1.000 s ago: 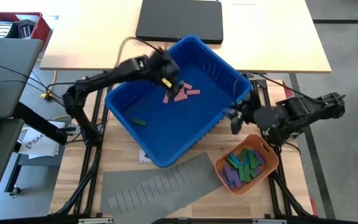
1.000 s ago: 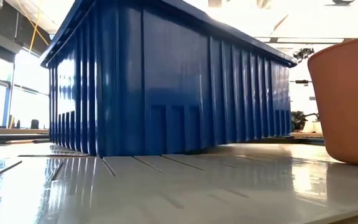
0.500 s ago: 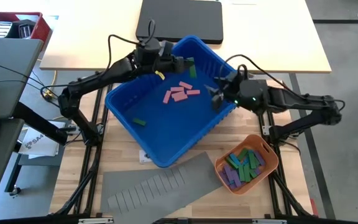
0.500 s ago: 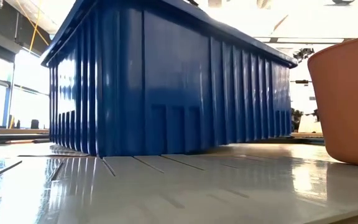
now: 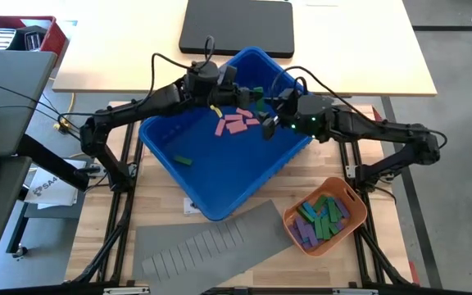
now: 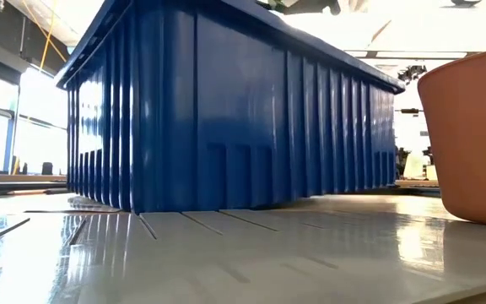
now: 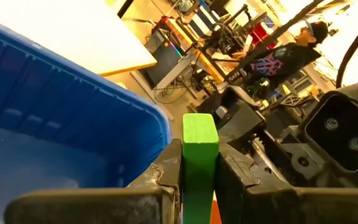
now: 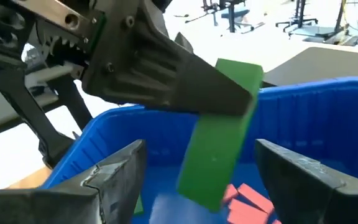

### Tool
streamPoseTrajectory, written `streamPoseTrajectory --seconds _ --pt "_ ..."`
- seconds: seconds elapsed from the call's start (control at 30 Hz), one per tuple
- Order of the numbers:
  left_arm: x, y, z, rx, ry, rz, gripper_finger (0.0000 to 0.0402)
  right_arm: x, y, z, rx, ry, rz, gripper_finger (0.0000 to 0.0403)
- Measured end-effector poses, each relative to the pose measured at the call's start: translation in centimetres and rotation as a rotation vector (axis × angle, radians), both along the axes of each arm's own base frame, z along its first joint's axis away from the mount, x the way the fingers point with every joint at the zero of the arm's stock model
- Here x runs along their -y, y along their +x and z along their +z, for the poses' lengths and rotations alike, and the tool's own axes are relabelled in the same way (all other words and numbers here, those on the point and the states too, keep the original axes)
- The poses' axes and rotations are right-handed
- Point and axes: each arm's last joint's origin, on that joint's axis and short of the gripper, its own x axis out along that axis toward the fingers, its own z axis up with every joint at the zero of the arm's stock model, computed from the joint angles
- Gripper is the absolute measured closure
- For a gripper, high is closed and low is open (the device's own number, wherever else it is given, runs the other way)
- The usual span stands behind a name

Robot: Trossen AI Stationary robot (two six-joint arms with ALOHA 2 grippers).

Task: Sort blocks
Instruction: Put the green block into the orange bin

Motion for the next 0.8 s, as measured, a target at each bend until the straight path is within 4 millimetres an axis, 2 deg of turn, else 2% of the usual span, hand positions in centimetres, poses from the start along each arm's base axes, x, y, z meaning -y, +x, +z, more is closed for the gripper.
streamPoseTrajectory --seconds 0.13,0.27,0.37,0.5,0.67,0.8 --pt "0.4 0.4 -0.3 -0.007 -0.003 -0.017 0.0355 0.2 0.8 -0.4 0.004 0.002 0.005 0.0115" --pt "0.8 0.7 -0.5 -0.010 -0.004 -0.032 0.0338 0.3 1.1 -0.8 -0.011 0.002 -0.001 0.0151" --pt "1.0 0.8 -0.5 -0.011 -0.008 -0.056 0.0326 0.3 1.1 -0.8 -0.013 0.005 -0.003 0.0201" --pt "1.2 0.9 -0.5 -0.011 -0.005 -0.068 0.0315 0.3 1.0 -0.9 -0.023 0.001 -0.020 0.0295" --pt "0.4 0.4 -0.5 -0.024 0.019 -0.095 0.0292 0.2 0.3 -1.1 -0.042 0.071 -0.041 0.0298" --pt "-0.9 -0.9 0.1 -0.037 0.045 -0.090 0.0269 -0.2 -1.7 -0.8 -0.036 0.212 -0.071 0.0298"
